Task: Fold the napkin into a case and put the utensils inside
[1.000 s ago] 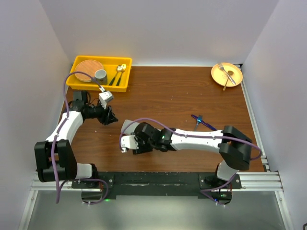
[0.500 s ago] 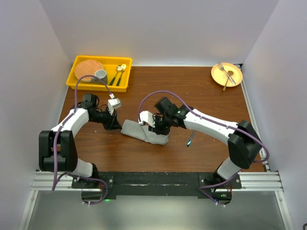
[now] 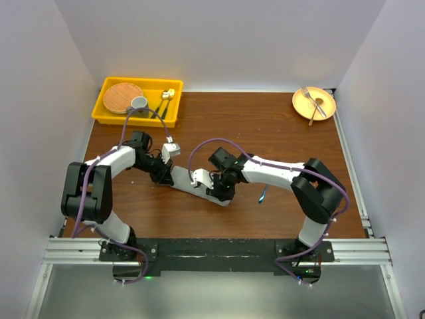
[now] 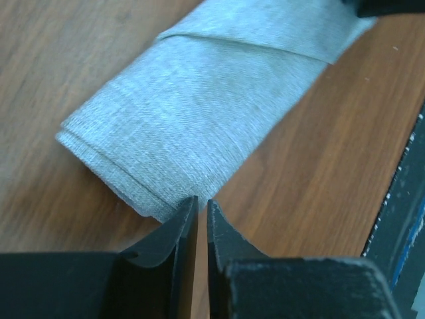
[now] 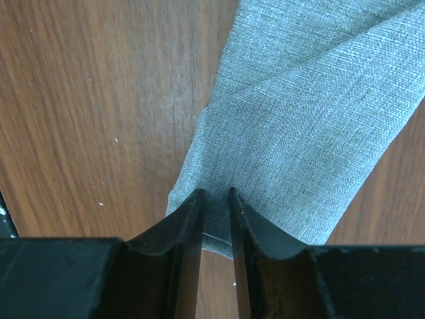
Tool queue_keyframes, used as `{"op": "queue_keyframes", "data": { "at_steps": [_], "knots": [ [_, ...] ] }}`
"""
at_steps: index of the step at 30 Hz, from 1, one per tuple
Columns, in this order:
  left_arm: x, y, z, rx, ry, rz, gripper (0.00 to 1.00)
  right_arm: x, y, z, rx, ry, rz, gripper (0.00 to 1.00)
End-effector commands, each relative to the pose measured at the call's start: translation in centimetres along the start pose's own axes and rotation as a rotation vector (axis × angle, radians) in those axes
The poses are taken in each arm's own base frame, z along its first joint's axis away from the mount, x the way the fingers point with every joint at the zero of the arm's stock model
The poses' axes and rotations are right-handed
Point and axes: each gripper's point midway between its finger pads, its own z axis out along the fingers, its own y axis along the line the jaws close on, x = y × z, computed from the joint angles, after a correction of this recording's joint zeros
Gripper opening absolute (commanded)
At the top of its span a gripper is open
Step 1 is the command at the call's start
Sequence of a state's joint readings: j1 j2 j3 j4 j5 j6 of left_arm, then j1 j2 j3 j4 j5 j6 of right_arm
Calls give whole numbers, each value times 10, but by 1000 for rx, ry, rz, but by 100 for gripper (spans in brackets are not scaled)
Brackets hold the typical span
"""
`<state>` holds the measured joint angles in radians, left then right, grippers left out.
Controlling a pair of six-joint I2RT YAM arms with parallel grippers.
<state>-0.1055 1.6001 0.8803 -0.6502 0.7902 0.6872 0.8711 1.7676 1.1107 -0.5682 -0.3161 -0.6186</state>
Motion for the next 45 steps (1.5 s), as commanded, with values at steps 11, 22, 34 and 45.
{"op": "queue_keyframes", "data": {
  "at_steps": [11,22,34,45],
  "knots": [
    [-85,74,22,-105,-75,20,30,-62,0,-52,-99,-229,130,56],
    [-92,72,-8,-155,-94,-34,42,-17,-47,-57,-31,-146,178,55],
    [-71,85,28,-159,-14,-31,41,-16,-21,-3,-152,-113,181,54],
    [-112,85,52,-140,-24,2,41,-41,-3,-5,-135,-134,165,57]
  ]
}}
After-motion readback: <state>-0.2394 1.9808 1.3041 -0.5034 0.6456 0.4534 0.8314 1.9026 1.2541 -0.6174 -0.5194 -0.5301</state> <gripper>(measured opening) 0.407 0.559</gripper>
